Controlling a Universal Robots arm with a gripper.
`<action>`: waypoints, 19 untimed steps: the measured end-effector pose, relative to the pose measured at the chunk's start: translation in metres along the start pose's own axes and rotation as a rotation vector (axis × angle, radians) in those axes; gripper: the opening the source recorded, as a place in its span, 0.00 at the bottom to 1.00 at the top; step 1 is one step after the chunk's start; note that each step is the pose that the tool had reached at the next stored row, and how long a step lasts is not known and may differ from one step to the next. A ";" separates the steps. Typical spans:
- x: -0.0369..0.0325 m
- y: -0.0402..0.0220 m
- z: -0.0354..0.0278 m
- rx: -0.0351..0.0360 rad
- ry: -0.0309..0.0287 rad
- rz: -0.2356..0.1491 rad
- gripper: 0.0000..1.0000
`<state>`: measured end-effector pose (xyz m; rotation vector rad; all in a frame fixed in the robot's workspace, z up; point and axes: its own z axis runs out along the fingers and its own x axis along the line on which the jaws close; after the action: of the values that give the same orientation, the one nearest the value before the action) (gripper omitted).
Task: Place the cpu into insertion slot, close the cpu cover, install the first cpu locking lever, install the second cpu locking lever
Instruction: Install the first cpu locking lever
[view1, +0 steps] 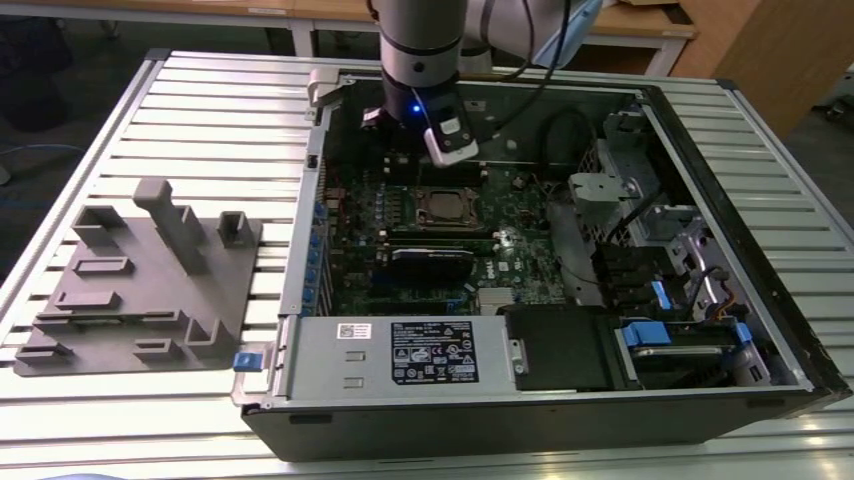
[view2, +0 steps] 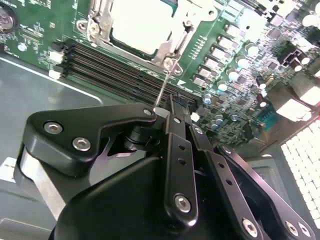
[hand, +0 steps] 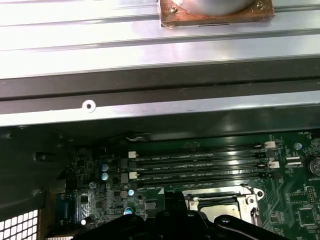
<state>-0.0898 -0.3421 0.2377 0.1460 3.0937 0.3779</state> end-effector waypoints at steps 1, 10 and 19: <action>-0.0005 0.0000 0.0000 0.0000 0.0000 0.000 0.11; -0.0009 0.0001 0.0001 0.0355 -0.0033 -0.001 0.11; -0.0073 0.0035 0.0022 0.0596 -0.0055 -0.002 0.11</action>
<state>-0.0822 -0.3388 0.2365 0.1449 3.1009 0.2849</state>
